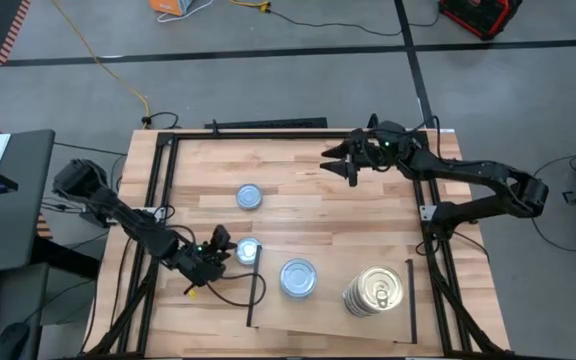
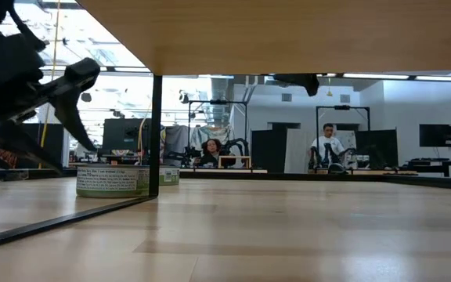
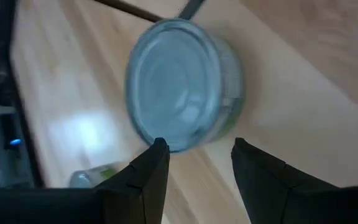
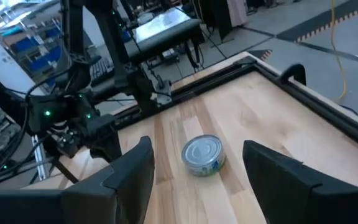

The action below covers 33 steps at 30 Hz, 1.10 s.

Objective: Stack canned seafood by type on shelf
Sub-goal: Stack the green tuna can on the top of the green tuna cans on the shelf

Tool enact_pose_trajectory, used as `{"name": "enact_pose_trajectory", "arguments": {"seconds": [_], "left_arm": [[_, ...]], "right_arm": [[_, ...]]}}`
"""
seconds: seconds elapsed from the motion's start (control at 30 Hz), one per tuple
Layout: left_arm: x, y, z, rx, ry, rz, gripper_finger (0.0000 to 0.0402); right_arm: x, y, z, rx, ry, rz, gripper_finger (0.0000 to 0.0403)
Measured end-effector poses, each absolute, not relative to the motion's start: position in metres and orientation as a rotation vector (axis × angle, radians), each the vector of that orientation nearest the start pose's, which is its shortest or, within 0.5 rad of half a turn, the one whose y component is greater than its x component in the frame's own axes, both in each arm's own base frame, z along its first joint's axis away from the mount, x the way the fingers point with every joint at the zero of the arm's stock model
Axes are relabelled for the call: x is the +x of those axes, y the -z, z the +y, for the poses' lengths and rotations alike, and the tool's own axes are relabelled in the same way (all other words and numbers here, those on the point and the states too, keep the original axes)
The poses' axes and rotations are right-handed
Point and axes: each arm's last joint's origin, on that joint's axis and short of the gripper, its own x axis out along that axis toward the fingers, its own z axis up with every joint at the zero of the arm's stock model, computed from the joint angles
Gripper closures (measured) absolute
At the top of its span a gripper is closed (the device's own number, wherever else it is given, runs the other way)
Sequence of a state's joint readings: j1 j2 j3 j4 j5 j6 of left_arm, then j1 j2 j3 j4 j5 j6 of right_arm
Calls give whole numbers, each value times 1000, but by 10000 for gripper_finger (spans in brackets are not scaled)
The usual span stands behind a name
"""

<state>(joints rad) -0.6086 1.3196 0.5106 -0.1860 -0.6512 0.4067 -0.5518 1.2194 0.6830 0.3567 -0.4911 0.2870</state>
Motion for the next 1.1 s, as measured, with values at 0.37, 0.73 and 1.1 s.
{"name": "enact_pose_trajectory", "arguments": {"seconds": [0.37,0.73,1.1], "left_arm": [[199,-135,-112,1141,213,813,237],[207,-121,-110,1133,161,851,347],[185,-117,-114,1024,145,951,401]], "right_arm": [[230,-260,-127,379,117,153,133],[230,-256,-126,398,135,185,133],[233,-255,-120,404,112,208,133]]}}
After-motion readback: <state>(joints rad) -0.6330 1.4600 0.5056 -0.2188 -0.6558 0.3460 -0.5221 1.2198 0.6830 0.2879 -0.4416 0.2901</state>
